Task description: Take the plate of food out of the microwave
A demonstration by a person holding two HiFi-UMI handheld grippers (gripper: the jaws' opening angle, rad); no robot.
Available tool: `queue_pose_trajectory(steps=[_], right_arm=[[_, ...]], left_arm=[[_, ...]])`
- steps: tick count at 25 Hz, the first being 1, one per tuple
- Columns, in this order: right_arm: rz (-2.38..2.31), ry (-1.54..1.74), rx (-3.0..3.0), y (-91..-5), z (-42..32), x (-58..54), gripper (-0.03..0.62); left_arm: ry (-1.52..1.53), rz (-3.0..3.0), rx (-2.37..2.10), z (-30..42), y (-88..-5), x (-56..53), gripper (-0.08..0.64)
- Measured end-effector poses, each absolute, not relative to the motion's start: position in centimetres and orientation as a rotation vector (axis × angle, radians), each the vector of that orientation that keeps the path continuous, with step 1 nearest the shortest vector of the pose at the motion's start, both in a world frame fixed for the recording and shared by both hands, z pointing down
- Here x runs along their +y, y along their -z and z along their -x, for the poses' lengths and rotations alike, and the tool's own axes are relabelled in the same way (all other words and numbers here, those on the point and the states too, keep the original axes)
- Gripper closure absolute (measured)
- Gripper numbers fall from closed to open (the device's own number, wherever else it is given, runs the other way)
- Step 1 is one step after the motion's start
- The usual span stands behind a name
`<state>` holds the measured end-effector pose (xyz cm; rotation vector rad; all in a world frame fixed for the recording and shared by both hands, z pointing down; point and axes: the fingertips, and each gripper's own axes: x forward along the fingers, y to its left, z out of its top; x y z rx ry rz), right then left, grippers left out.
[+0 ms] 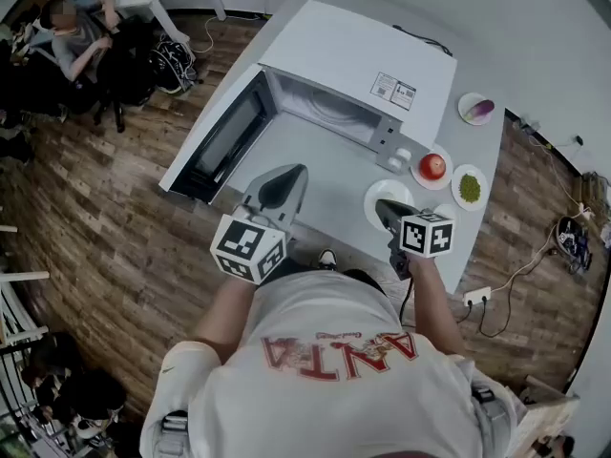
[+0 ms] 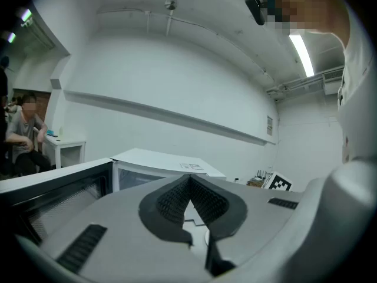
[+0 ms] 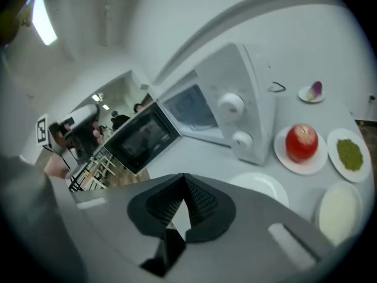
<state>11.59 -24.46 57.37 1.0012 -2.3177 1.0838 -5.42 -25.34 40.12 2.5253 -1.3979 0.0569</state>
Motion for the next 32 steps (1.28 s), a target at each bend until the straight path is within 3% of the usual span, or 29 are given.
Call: queue_pose_trajectory(steps=[7, 12, 32], right_arm=[[-0.903, -0.758, -2.838, -43.4, -6.6, -27.1, 0.591], [-0.921, -0.51, -2.955, -38.0, -5.8, -27.0, 0.591], [-0.917, -0.463, -3.035, -35.3, -5.5, -25.8, 0.591]], left_arm=[[0.021, -2.532, -1.515, 7.4, -36.8, -24.1, 0.551], [0.041, -2.557, -1.565, 7.6, -34.9, -23.0, 0.551], [0.046, -2.583, -1.55, 6.9, -34.0, -21.7, 0.551]])
